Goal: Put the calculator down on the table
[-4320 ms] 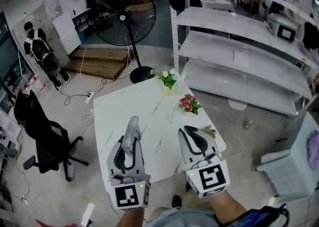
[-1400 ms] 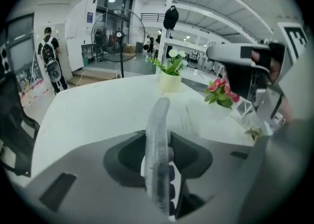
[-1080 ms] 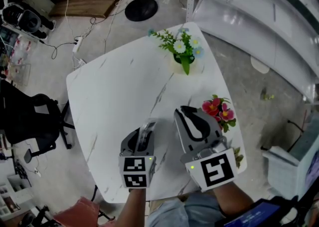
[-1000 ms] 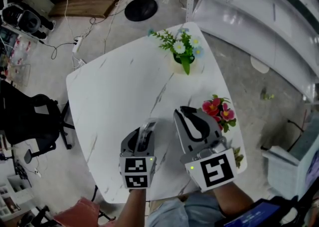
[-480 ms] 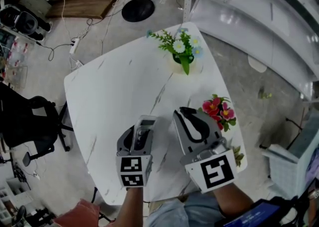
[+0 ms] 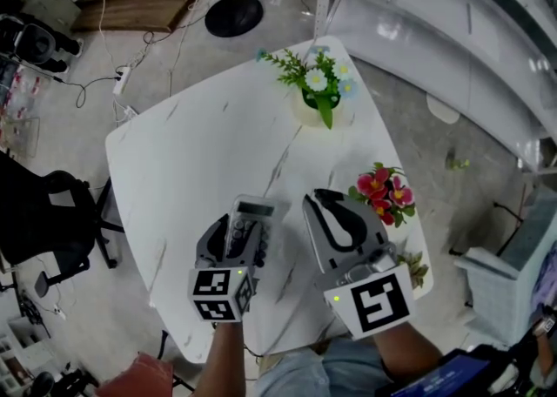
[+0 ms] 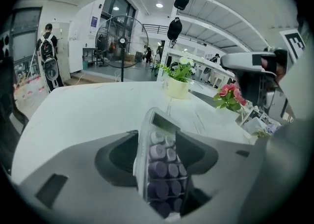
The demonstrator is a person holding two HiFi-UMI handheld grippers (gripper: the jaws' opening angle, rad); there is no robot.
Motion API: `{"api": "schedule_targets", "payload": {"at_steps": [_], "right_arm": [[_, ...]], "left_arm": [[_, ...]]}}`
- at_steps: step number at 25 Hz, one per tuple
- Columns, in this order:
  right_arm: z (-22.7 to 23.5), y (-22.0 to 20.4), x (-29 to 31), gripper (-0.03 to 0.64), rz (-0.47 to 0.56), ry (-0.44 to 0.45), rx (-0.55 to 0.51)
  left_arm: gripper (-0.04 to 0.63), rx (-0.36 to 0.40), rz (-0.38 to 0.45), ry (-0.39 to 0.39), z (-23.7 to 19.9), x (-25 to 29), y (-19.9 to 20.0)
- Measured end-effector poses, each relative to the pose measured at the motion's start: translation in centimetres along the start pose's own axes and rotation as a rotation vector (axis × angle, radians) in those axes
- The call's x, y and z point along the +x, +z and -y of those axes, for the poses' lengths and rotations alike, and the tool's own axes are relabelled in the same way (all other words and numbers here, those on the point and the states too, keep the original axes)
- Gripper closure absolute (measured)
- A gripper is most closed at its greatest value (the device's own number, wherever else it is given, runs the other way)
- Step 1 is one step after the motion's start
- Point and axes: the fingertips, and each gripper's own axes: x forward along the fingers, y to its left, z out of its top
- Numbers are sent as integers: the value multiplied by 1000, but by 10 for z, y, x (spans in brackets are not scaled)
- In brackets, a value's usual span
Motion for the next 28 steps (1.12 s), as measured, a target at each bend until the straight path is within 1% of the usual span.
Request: {"api": "schedule_targets", "payload": {"at_steps": [6, 13, 17, 20, 22, 26, 28], "right_arm": [[-1, -5, 0, 561, -16, -16, -13], [-2, -9, -1, 560, -32, -30, -31], [-4, -8, -2, 560, -29, -30, -32], [-10, -2, -3, 560, -19, -20, -44], [-16, 5, -5, 560, -4, -8, -53], [-31, 29, -13, 560, 49, 21, -78], [-40, 44, -20, 560, 81, 37, -93]], "left_arm": [[347, -45, 26, -25, -6, 3, -3], [351, -48, 33, -29, -14, 6, -6], [362, -38, 59, -12, -15, 1, -1], [381, -34, 115, 11, -16, -15, 14], [401, -28, 173, 29, -15, -32, 31], [474, 11, 314, 75, -5, -81, 78], [506, 31, 406, 96, 3, -111, 105]]}}
